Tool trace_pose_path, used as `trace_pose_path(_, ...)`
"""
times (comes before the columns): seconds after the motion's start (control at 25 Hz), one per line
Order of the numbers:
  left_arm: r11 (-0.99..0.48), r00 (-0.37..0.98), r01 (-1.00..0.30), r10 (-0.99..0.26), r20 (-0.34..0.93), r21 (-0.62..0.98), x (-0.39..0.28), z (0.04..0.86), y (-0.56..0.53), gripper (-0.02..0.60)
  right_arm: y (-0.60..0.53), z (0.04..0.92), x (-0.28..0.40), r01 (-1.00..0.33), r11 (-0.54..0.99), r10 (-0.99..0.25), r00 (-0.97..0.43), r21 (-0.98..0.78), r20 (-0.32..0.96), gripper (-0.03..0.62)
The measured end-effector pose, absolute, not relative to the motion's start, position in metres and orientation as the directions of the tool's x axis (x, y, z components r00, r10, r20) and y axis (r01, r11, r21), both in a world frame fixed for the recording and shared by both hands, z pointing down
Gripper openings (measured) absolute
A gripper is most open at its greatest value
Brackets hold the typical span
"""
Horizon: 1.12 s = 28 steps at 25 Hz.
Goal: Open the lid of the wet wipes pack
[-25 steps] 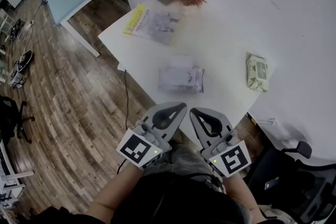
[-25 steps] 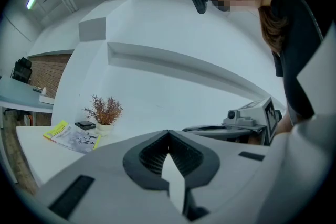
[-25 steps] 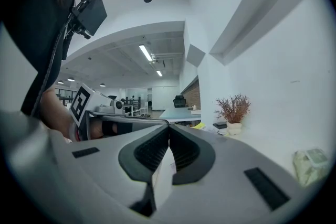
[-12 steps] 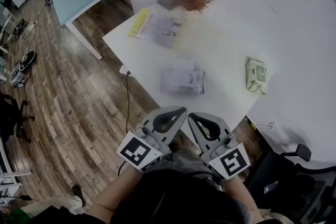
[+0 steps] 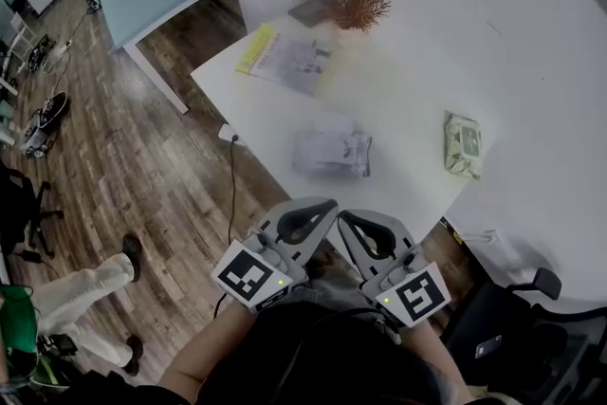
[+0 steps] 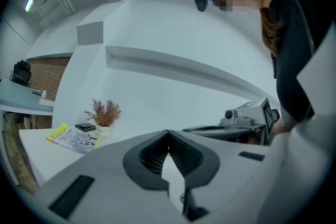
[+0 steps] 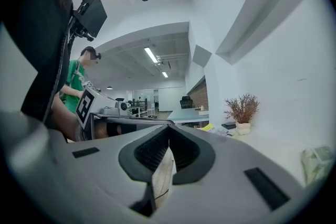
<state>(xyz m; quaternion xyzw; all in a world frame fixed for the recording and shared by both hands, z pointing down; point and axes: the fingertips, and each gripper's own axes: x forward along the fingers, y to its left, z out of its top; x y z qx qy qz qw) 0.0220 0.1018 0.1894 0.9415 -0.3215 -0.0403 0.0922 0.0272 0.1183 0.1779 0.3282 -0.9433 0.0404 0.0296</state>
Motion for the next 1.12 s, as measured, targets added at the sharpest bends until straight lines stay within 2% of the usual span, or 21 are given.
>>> trace_pose_path(1.12,-0.772,0.792,-0.601,-0.61,0.025,0.208,0.008,0.199,0.083,0.012,0.099,0.19,0.014,-0.597,0.798,-0.587,-0.801,-0.084,0.116,0.021)
